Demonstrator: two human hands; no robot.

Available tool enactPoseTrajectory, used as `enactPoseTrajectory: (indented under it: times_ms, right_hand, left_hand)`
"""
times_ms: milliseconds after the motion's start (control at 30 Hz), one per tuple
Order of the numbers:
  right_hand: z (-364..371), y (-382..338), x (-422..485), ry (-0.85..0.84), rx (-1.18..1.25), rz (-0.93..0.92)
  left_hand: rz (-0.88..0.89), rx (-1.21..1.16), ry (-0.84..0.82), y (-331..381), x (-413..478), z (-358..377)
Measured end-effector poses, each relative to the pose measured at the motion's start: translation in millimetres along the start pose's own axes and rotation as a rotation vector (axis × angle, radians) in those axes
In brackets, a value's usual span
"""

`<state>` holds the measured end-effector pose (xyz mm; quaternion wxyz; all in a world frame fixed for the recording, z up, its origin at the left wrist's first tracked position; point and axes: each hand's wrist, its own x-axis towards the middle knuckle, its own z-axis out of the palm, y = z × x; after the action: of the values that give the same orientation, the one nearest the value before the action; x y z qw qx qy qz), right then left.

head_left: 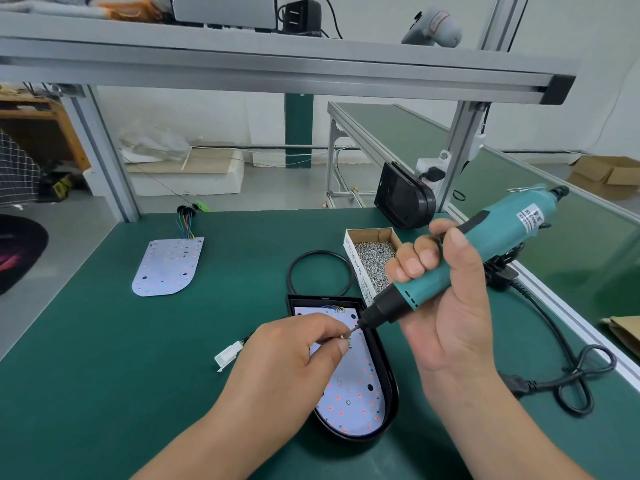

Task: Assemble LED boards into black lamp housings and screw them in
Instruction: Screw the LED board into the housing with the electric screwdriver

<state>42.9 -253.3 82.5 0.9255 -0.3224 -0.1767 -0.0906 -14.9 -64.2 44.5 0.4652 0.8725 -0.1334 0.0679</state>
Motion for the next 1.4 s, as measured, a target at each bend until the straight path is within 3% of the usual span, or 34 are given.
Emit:
enactPoseTrajectory:
  times_ms: [533, 900, 1133, 1267, 1400]
  right_hand:
    - [2, 4, -4, -0.189, -0.142, -0.012]
    - [-9, 9, 2, -0.004, -0.032, 0.035]
    - [-10, 8, 5, 0.054, -0.002, 0.032]
    - [-15, 5, 10, 0.101, 0.016, 0.019]
    - [-23, 0, 17, 0.164, -0.007, -0.029]
  left_hand:
    - [-0.045, 0.161, 0.008, 6, 0, -1]
    - [-0.035, 0.195, 0.036, 12, -2, -1]
    - [-0.065, 0.191, -0.034, 15, -2, -4]
    - [-0.044, 0.229, 0.068, 10, -2, -11]
    - [0.083, 0.415, 0.156, 9, -2, -16]
